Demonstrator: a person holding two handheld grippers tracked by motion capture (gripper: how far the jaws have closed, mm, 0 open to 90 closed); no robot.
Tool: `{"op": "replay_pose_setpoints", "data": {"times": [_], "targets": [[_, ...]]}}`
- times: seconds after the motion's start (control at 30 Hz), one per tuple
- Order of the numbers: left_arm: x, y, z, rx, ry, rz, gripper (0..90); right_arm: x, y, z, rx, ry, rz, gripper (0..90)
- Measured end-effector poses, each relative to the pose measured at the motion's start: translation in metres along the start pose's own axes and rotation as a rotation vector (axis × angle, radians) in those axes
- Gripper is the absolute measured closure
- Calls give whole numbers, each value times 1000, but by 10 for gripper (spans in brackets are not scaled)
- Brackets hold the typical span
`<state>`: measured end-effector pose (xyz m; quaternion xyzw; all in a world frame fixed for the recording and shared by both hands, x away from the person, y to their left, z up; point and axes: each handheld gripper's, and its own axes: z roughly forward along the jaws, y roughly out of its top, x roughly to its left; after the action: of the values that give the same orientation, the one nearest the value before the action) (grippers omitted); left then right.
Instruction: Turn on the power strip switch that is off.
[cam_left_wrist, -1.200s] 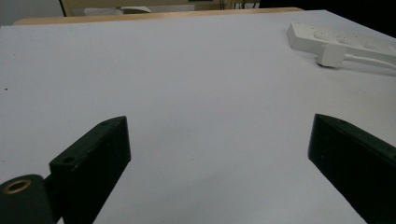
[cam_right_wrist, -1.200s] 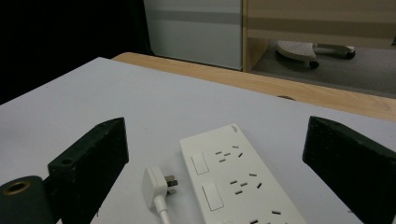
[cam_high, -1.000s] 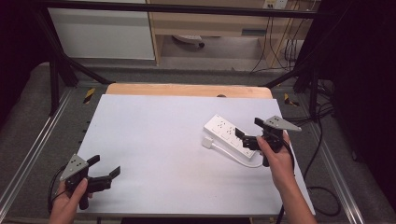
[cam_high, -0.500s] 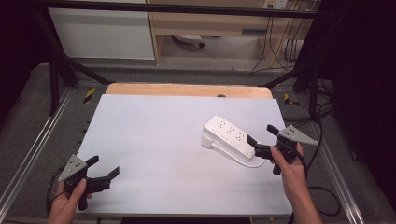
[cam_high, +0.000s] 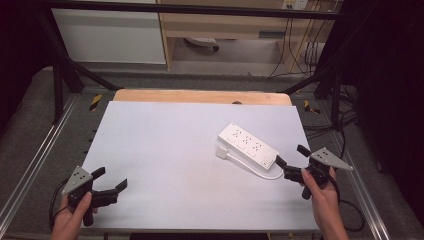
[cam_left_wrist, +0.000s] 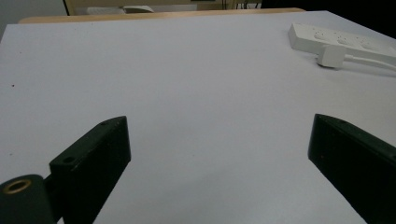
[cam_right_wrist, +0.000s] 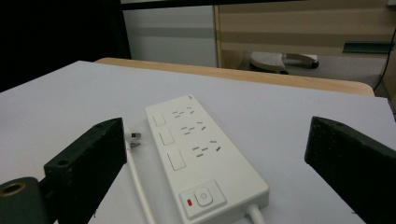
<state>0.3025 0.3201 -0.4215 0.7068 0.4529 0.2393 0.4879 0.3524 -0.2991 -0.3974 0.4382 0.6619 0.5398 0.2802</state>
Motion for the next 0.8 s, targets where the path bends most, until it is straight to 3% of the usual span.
{"op": "replay_pose_setpoints", "data": {"times": [0.27,0.5,0.67,0.8], "targets": [[-1,0,0,1,2,0,58,0,-15,-5,22,-1,-9,47],[-1,0,0,-1,-3,-1,58,10,-28,0,56,20,-27,36],[-1,0,0,1,-5,3,58,24,-42,11,117,59,-49,30],[-1,0,1,2,-3,8,58,38,-50,26,186,106,-98,26]]}}
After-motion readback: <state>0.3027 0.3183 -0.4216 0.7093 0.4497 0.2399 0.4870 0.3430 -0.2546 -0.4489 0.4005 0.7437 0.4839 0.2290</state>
